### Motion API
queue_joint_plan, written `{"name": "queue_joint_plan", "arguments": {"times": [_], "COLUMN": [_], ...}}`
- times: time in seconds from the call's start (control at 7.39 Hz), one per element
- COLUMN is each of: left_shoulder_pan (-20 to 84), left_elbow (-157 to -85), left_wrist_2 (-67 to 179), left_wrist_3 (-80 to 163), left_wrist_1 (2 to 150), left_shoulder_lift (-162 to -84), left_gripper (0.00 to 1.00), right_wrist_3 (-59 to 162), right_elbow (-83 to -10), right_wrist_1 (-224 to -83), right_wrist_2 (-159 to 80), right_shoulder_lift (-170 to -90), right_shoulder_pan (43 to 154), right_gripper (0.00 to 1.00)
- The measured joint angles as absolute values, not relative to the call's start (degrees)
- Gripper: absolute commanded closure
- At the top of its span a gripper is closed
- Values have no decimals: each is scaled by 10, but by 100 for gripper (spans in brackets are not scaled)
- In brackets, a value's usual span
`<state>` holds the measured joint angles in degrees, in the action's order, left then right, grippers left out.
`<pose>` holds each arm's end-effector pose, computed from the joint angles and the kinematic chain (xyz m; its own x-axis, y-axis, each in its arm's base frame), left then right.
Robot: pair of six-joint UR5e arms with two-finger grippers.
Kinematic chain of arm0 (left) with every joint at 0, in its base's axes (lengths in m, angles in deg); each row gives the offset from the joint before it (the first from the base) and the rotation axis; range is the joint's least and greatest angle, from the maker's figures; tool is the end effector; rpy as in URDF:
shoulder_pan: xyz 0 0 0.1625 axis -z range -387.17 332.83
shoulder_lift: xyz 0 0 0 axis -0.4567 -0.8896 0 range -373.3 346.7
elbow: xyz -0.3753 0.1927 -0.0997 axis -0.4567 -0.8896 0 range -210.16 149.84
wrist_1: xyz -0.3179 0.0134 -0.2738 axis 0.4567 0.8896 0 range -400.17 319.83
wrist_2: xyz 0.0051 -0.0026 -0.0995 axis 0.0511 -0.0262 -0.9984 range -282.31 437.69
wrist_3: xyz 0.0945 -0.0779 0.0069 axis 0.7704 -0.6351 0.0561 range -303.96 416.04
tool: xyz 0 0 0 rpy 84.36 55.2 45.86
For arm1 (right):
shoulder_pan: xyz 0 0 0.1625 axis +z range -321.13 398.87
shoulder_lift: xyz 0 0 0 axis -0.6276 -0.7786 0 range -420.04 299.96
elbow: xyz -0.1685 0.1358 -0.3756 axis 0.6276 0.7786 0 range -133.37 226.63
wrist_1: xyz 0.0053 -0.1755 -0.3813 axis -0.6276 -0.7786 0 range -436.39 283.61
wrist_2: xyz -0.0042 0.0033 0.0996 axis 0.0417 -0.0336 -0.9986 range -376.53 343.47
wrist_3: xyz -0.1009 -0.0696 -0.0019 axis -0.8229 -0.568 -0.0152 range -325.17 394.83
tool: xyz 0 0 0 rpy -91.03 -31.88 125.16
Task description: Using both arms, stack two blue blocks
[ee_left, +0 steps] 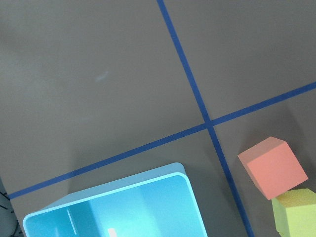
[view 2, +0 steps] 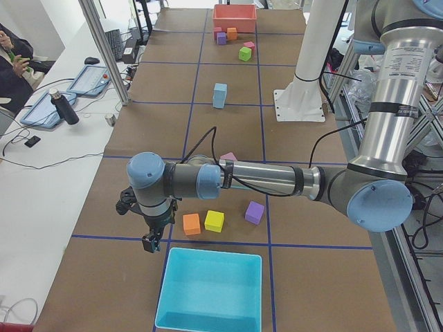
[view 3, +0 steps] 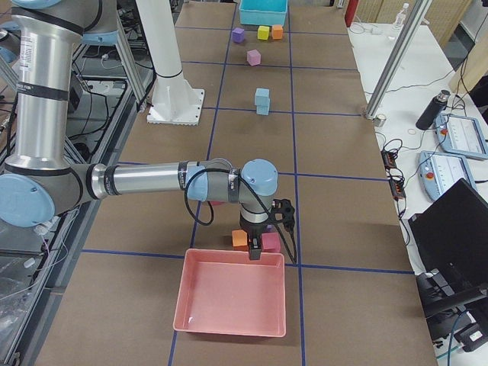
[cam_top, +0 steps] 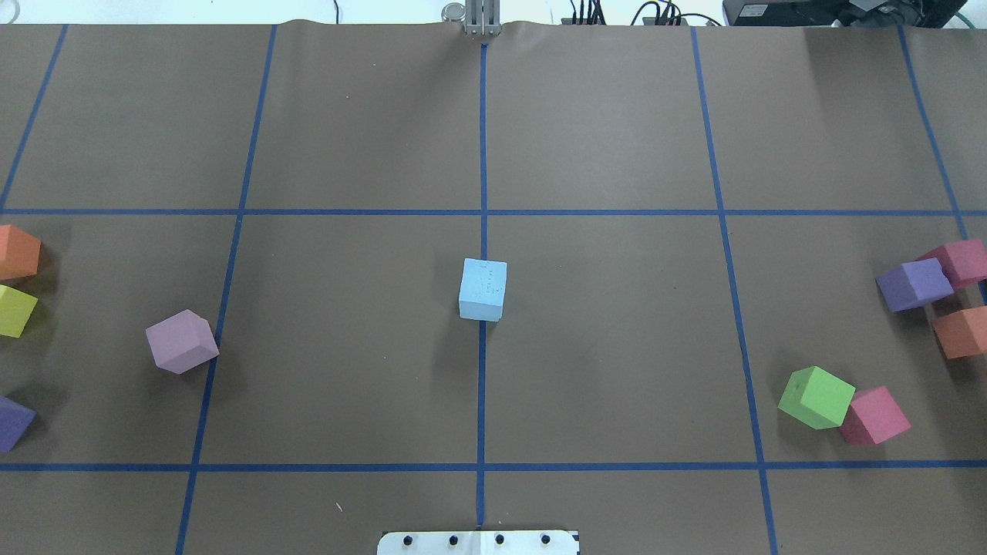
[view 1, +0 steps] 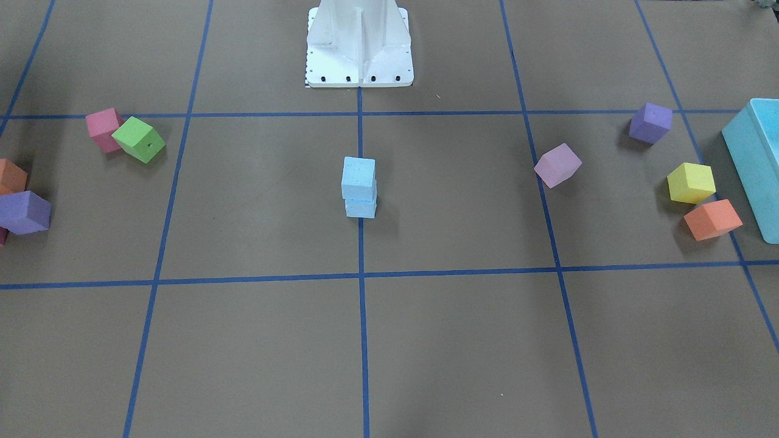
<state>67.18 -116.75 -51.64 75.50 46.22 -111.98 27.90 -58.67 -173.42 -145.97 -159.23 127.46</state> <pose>-0.0982 -0.5583 0.6464 0.7538 0.2940 -0.5877 -0.1859 0.9532 0.2384 0.0451 -0.4261 0.6443 0.7637 -0.1294 0.6324 0.1176 0.9912 0.0608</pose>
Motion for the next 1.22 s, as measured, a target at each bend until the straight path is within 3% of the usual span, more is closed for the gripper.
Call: {"name": "queue_joint_plan", "arguments": {"times": [1.22], "left_shoulder_pan": [671], "left_elbow": [-1166], "left_wrist_2": [-518], "left_wrist_3": [701], "left_wrist_1": [521], "left_shoulder_lift": [-1084], "left_gripper": [1], "right_wrist_3": [301], "right_elbow": [-588], "right_wrist_1": [-1734], "right_wrist_2": [-1462], "right_shoulder_lift": [-1589], "right_shoulder_pan": [1275], "right_gripper": [0]}}
